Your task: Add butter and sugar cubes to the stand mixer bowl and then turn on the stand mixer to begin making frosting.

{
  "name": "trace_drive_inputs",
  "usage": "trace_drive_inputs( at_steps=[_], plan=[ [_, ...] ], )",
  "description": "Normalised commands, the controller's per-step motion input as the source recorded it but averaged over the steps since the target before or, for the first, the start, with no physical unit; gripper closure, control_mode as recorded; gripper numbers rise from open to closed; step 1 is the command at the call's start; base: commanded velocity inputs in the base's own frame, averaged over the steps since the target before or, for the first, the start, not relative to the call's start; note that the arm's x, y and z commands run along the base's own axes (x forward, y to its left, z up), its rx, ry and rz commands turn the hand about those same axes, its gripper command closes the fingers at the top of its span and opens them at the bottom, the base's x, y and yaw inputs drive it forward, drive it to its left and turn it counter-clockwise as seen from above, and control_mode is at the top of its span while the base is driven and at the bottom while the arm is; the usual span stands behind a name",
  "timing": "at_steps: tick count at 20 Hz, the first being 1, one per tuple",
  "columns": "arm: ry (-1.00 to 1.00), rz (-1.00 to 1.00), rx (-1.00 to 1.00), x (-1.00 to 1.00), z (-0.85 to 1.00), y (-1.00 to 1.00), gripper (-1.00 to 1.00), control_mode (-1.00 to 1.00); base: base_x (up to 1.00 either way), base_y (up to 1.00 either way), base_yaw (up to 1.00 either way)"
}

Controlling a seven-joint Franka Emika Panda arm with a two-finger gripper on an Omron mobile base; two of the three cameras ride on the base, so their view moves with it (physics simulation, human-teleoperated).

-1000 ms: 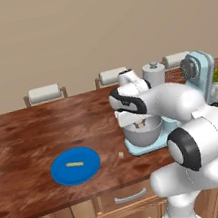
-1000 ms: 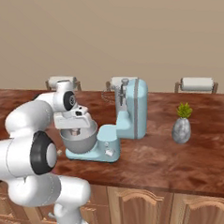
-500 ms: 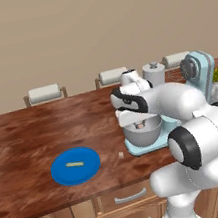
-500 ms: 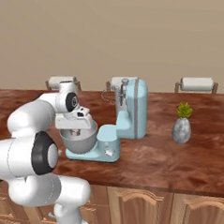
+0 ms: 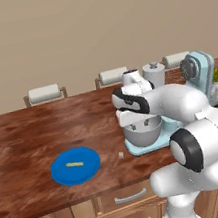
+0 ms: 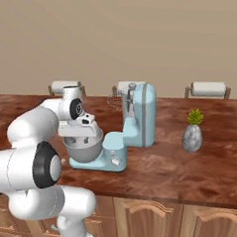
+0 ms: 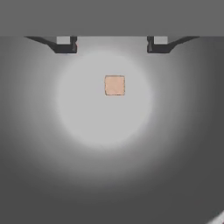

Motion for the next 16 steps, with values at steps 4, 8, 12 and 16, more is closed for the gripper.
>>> trace_drive_inputs(
  at_steps=[4, 8, 12, 16],
  plan=[
    [-0.13, -0.02, 0.00, -0.30, 0.27, 0.00, -1.00, -1.00, 0.00, 0.00, 0.00],
    [-0.19, -0.06, 0.00, -0.43, 0.81, 0.00, -1.00, -1.00, 0.00, 0.00, 0.00],
    [-0.22, -0.15, 0.00, -0.56, 1.00, 0.07, -1.00, -1.00, 0.00, 0.00, 0.00],
    [-0.22, -0.26, 0.00, -0.66, 0.83, 0.29, -1.00, -1.00, 0.00, 0.00, 0.00]
  ],
)
